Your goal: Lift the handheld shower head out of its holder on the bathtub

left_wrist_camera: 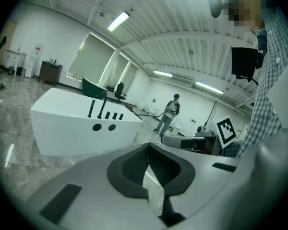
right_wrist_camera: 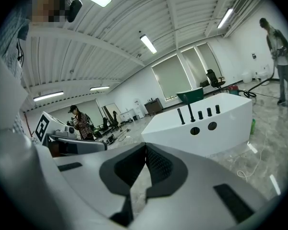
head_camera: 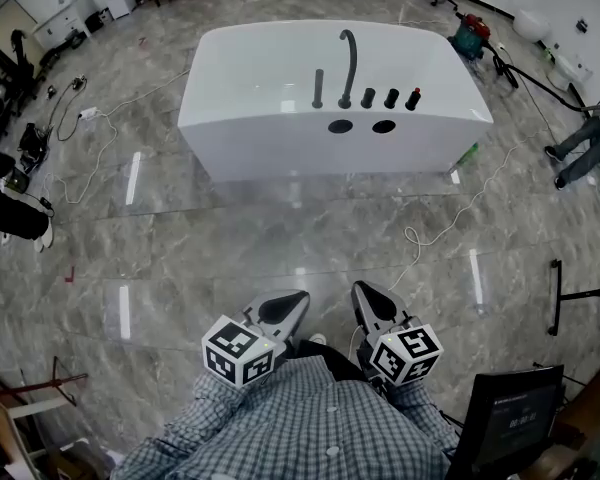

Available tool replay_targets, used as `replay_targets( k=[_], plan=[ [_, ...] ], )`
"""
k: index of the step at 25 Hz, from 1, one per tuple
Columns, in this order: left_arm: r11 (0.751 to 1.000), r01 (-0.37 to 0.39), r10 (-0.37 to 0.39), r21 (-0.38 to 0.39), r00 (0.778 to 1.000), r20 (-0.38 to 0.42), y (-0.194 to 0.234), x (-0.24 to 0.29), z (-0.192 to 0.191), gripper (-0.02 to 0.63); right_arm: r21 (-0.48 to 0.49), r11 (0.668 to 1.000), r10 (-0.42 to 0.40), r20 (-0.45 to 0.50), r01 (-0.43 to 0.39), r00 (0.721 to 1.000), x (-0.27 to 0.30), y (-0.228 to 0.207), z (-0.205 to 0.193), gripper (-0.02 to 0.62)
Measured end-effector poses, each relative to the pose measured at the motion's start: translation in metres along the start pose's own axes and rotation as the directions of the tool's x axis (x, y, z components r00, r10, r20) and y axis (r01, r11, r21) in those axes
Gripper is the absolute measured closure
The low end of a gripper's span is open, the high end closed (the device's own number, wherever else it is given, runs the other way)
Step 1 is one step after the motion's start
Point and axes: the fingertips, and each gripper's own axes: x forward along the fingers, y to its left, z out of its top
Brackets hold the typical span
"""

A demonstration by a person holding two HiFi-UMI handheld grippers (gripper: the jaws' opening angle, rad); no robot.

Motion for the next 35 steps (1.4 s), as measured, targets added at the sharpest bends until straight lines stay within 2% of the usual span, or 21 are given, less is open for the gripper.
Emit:
replay_targets(
  k=[5, 9, 17, 23, 30, 35],
  plan=[
    [1.000, -0.025, 0.025, 0.010, 1.000, 0.017, -0.008, 0.009, 0.005, 0.601, 0.004, 1.000, 0.014, -0.007, -0.014, 1.000, -0.009, -0.014, 0.000, 0.580],
    [0.999, -0.044, 0.044, -0.014, 0.998, 0.043, -0.013, 0.014, 0.004, 0.601, -0.018, 0.999, 0.028, -0.017, -0.028, 0.999, -0.016, -0.024, -0.002, 0.580],
    [0.999, -0.026, 0.027, -0.025, 0.999, 0.037, -0.007, 0.033, 0.007, 0.601, -0.041, 0.999, 0.018, -0.038, -0.020, 0.999, -0.008, -0.040, 0.000, 0.580],
    [1.000, -0.010, 0.010, 0.009, 1.000, 0.014, 0.029, 0.059, 0.021, 0.601, -0.081, 0.997, 0.012, -0.051, -0.016, 0.999, 0.026, -0.056, 0.007, 0.580],
    [1.000, 0.024, -0.024, 0.013, 1.000, 0.005, 0.088, 0.096, 0.075, 0.601, -0.137, 0.989, 0.049, -0.051, -0.056, 0.998, 0.098, -0.065, 0.056, 0.580],
    [0.998, 0.050, -0.050, 0.038, 0.999, 0.001, 0.130, 0.117, 0.115, 0.601, -0.135, 0.991, 0.024, -0.009, -0.025, 1.000, 0.150, -0.079, 0.096, 0.580]
  ],
)
